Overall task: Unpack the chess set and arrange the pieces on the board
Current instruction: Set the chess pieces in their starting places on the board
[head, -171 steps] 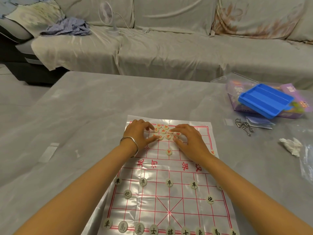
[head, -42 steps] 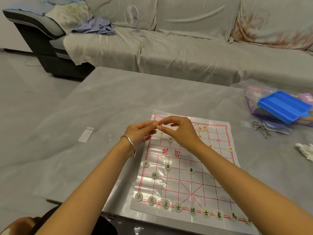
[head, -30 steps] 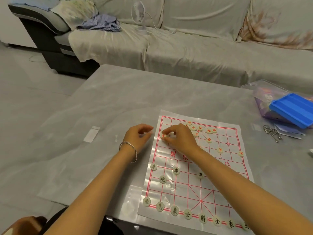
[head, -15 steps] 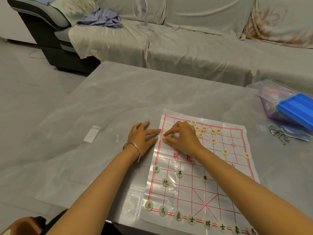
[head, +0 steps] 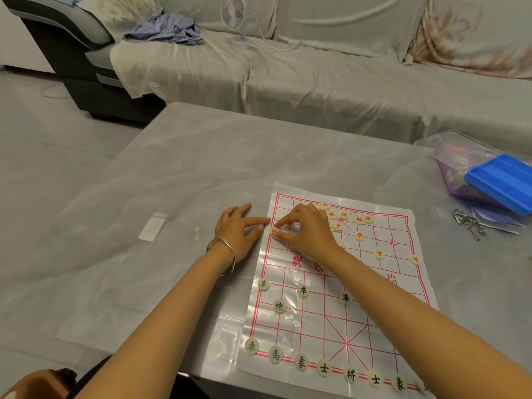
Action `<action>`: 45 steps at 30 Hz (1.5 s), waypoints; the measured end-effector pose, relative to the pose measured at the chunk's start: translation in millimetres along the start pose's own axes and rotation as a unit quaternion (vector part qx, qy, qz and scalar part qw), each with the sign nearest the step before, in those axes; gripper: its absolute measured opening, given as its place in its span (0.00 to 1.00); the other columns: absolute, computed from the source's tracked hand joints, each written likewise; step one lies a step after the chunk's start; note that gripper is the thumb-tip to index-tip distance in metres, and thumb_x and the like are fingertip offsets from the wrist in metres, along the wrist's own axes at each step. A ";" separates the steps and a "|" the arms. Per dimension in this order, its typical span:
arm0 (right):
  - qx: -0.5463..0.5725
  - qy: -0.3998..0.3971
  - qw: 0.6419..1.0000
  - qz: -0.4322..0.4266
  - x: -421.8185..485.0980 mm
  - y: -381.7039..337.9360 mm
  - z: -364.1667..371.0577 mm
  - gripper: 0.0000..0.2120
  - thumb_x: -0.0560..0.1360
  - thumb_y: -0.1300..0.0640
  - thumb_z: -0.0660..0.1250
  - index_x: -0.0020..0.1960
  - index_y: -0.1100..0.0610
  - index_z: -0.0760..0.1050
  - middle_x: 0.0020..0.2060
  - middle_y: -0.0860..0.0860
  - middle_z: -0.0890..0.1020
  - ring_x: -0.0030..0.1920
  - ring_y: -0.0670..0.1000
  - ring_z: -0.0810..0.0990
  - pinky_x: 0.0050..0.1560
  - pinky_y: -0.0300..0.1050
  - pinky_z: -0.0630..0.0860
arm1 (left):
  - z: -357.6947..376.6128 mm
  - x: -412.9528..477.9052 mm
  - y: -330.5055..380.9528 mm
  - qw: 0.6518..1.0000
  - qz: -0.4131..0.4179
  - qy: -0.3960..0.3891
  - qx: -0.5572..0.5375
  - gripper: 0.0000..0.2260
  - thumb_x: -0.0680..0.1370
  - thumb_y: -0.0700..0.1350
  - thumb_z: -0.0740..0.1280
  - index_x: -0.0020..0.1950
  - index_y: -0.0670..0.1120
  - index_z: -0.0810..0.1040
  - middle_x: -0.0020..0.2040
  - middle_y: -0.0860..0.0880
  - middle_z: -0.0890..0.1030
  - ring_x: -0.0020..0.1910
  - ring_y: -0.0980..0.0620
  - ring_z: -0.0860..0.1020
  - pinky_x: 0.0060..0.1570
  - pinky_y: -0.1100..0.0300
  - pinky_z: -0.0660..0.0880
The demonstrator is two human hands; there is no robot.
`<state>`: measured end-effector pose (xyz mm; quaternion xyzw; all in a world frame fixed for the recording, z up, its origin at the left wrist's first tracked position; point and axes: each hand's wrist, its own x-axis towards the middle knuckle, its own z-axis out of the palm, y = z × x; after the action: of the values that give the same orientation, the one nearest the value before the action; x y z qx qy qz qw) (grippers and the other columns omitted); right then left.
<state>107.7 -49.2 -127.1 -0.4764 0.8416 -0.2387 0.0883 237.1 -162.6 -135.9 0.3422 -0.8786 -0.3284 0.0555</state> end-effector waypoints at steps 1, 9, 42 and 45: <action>0.005 -0.004 1.000 0.000 -0.4 0.9 0.3 0.15 0.70 0.42 0.70 0.53 0.47 0.81 0.49 0.46 0.79 0.52 0.47 0.70 0.54 0.42 0.62 | -0.1 0.1 0.6 1.000 -0.001 0.000 0.000 0.14 0.80 0.52 0.57 0.64 0.58 0.73 0.75 0.53 0.58 0.74 0.48 0.51 0.72 0.49 0.52; 0.176 0.084 0.980 0.050 -5.4 39.1 -72.9 0.09 0.74 0.51 0.67 0.55 0.49 0.77 0.46 0.45 0.77 0.45 0.43 0.72 0.44 0.34 0.70 | -9.6 -5.3 8.5 0.997 0.024 0.058 -0.054 0.14 0.79 0.49 0.60 0.63 0.51 0.74 0.71 0.50 0.67 0.72 0.49 0.58 0.70 0.52 0.57; -0.044 -0.106 0.992 0.053 -59.0 139.8 -100.5 0.24 0.79 0.42 0.41 0.74 0.42 0.54 0.76 0.42 0.50 0.76 0.45 0.41 0.72 0.46 0.34 | 35.1 25.9 111.1 0.939 0.200 -0.120 0.255 0.29 0.77 0.61 0.34 0.75 0.55 0.55 0.76 0.55 0.56 0.76 0.55 0.48 0.73 0.55 0.39; -0.040 -0.115 0.991 0.064 -61.9 146.0 -107.4 0.26 0.78 0.42 0.40 0.74 0.44 0.54 0.75 0.42 0.53 0.75 0.44 0.42 0.71 0.44 0.33 | 23.9 30.8 97.5 0.943 0.164 -0.118 0.264 0.23 0.81 0.55 0.38 0.74 0.56 0.59 0.76 0.52 0.57 0.76 0.53 0.48 0.74 0.54 0.41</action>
<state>-10.7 100.2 -109.4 -0.4488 0.8635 -0.1426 0.1806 150.9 -115.7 -98.5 0.1544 -0.9780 -0.1091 -0.0882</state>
